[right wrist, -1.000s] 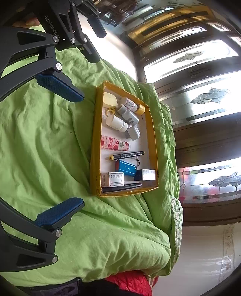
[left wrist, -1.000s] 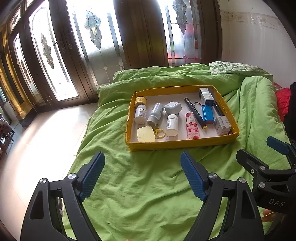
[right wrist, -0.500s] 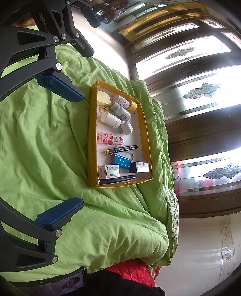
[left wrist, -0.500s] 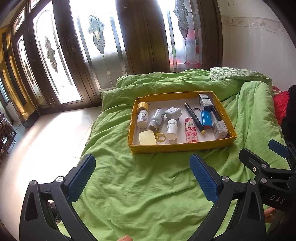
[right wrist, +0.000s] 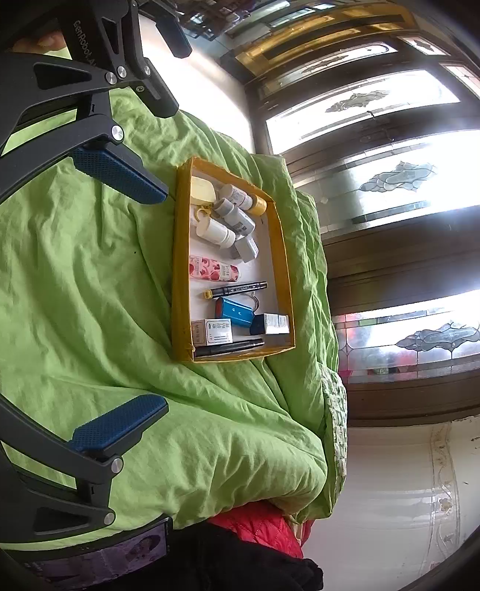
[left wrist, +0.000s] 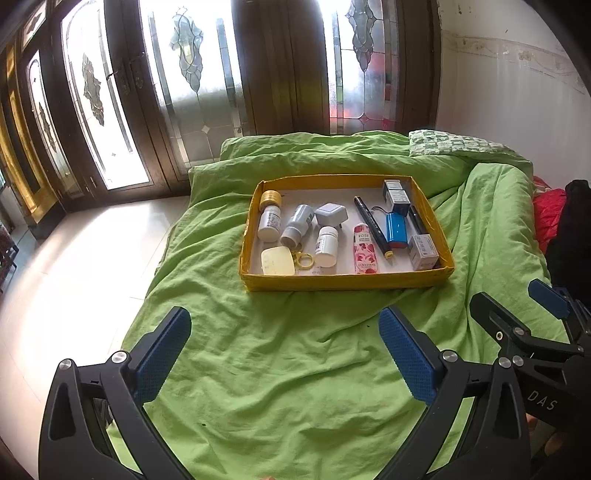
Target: Organize rigid objects
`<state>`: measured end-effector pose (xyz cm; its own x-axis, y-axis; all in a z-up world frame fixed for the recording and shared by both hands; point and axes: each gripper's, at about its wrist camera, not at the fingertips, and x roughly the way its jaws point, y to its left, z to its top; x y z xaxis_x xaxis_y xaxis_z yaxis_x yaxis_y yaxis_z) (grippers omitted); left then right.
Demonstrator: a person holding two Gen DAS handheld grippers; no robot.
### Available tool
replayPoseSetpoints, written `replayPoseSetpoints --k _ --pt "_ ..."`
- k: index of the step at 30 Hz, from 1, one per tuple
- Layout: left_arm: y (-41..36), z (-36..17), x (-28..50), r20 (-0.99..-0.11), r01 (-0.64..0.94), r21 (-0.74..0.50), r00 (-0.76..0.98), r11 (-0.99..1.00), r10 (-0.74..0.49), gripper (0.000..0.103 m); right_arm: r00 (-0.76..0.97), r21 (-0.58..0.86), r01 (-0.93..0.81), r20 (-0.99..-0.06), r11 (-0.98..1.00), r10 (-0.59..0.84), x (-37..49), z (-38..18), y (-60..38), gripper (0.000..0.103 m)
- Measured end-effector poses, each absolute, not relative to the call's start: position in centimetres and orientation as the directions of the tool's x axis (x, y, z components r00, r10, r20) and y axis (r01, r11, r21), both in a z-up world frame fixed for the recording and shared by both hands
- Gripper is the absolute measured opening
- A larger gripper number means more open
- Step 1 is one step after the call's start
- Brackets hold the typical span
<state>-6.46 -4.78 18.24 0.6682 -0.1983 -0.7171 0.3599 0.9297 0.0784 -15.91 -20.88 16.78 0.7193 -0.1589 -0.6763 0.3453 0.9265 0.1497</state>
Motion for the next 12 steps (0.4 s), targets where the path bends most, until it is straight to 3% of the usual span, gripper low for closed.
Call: replayPoseSetpoints --k 12 --pt "-4.50 17.87 -6.65 -0.734 0.360 0.077 0.652 0.930 -0.192 0.102 0.709 0.182 0.338 -0.695 0.923 -0.123 -16.33 16.64 -21.03 0.101"
